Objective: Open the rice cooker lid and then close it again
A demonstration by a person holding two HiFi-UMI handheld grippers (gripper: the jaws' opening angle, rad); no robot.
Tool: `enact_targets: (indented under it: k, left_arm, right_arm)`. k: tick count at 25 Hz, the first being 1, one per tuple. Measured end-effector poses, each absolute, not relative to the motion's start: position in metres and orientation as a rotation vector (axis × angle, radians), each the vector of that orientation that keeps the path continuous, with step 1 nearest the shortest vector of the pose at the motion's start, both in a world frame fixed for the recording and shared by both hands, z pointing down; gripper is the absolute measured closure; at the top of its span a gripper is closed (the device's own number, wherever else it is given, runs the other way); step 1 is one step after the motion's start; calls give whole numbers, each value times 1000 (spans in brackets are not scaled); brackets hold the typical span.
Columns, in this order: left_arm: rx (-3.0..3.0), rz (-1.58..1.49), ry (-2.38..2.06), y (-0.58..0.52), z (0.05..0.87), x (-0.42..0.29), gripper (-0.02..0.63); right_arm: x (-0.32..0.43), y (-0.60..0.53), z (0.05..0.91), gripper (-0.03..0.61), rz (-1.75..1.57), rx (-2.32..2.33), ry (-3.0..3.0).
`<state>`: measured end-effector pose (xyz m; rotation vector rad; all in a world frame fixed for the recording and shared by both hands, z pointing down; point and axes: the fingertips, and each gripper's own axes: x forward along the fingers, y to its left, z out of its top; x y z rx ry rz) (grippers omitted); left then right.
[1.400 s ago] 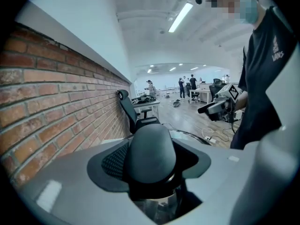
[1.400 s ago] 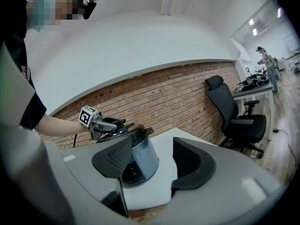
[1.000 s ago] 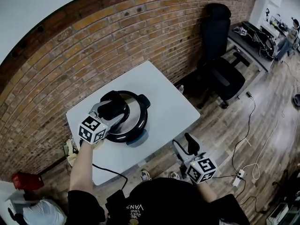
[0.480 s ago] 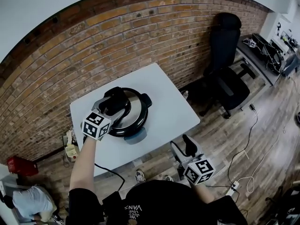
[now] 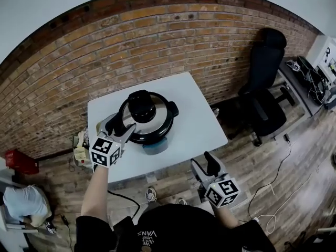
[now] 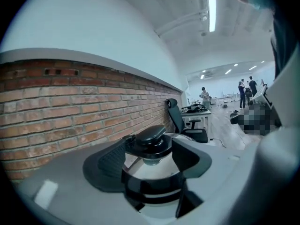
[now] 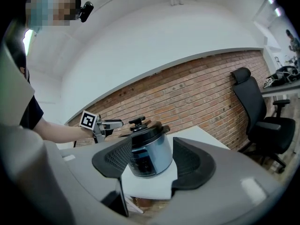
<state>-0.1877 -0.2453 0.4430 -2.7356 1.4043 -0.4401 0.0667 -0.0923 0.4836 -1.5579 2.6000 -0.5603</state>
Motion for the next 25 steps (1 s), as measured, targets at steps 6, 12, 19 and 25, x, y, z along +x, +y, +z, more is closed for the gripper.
enact_targets:
  k: [6,12,19,25]
  left_arm:
    - [-2640,-325,1616,-190,435,-227,325]
    - [-2520,-200,1838,-129,436,-253,325]
    - [-2430,-154,1946,-61,434,-252,327]
    - [-2441,-213,2005,-21,454,-240,328]
  right_arm:
    - [45,-93,479,314,-544,-1429,2698]
    - [19,-93,477,314,-522,-1302,2790]
    - [-12,-92,475,314,-477,-1153,2894]
    - [-30,-83,479,314,-464,-1060,2958]
